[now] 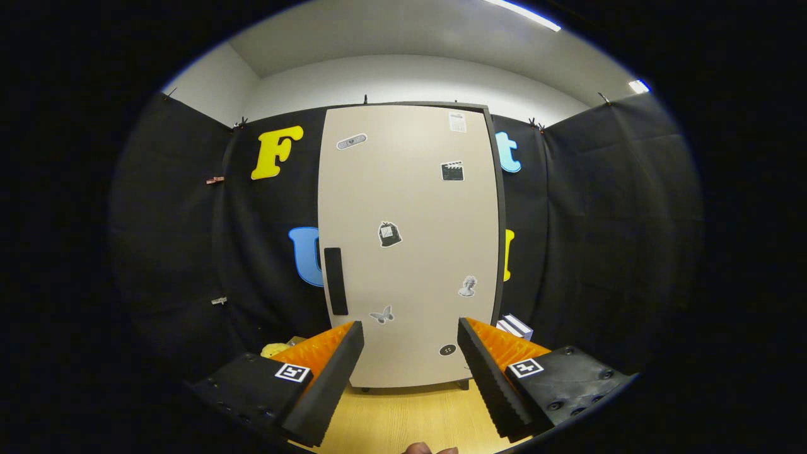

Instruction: Open the shoe cabinet door, grab the shoes and put them into the shoe cabinet, then close the shoe cabinet door.

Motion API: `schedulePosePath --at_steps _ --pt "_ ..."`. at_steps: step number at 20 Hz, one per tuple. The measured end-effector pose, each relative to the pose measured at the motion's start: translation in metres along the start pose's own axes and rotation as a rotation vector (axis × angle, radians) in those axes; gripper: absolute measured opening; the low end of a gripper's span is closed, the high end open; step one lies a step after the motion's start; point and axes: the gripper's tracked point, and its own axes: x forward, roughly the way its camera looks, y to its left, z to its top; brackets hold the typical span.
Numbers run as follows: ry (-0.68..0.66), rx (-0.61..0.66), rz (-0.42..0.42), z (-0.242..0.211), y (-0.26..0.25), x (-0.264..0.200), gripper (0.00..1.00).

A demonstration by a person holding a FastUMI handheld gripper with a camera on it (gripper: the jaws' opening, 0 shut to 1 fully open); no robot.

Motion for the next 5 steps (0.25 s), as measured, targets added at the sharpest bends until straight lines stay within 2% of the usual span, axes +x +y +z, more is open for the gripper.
schedulePosePath --at_steps 5 --pt "0.002 -0.001 -0.001 -0.0021 -0.0012 0.0019 0.98"
